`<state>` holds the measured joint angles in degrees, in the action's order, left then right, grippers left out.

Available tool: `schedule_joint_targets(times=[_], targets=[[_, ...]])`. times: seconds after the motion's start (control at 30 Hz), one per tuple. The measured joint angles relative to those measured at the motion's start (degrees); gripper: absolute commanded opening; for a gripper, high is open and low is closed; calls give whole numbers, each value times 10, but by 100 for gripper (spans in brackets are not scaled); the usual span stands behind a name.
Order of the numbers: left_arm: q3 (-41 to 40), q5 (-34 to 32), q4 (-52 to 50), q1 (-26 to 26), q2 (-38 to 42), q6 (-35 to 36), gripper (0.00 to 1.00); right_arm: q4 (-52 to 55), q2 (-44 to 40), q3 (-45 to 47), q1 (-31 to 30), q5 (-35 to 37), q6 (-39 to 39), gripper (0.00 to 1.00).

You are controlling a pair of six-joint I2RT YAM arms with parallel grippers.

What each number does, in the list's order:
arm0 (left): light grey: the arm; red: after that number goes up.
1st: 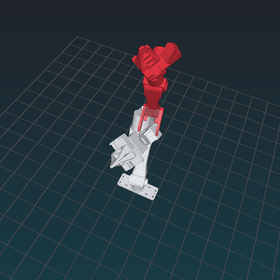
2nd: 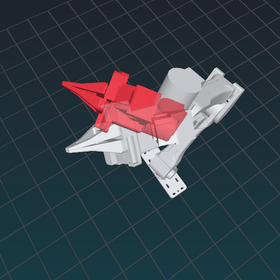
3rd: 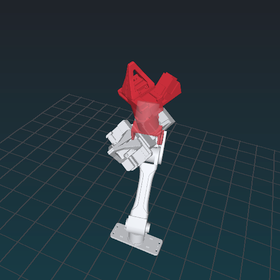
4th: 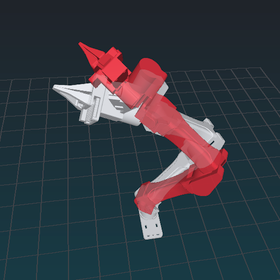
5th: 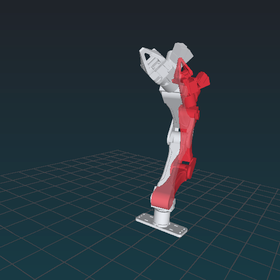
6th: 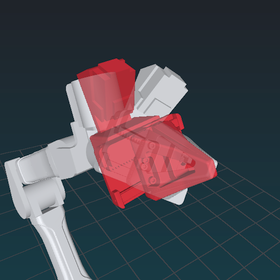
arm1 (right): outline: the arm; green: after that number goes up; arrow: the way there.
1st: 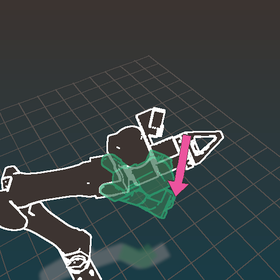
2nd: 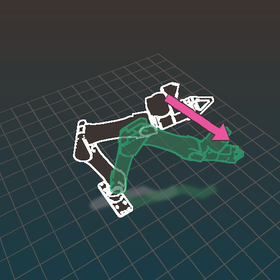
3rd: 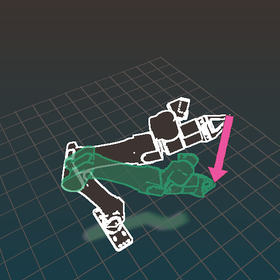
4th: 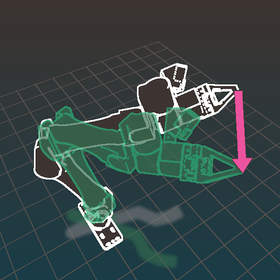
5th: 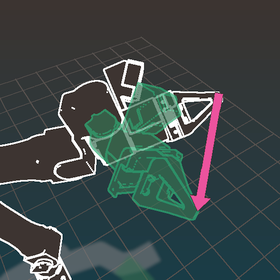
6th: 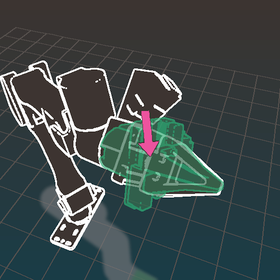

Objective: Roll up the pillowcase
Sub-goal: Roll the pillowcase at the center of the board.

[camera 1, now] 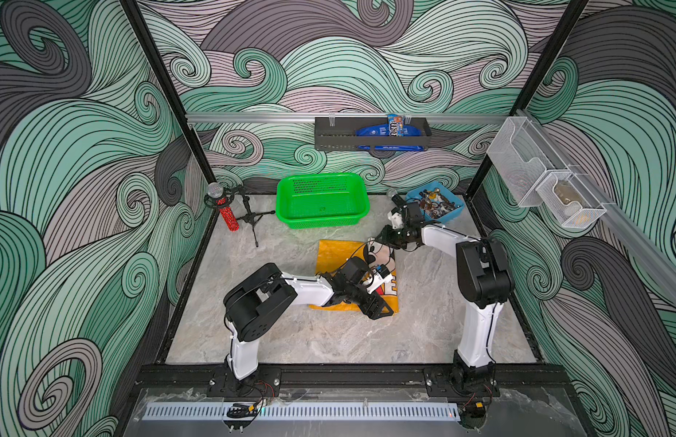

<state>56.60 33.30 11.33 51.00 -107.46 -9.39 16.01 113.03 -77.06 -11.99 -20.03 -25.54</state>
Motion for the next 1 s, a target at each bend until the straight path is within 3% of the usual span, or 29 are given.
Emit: schedule_joint_targets(times=[0.23, 0.37, 0.6, 1.0], targets=[[57, 0, -30, -27, 18, 6, 78, -6, -200, 138, 31, -3, 12, 53], [70, -13, -40, -53, 18, 11, 78, 9, -258, 244, 48, -14, 18, 56], [71, -33, -57, -93, 18, 20, 79, 36, -258, 348, 55, -63, 23, 56], [53, -36, -69, -135, 28, 25, 79, -59, -184, 358, 55, -163, 5, 51]])
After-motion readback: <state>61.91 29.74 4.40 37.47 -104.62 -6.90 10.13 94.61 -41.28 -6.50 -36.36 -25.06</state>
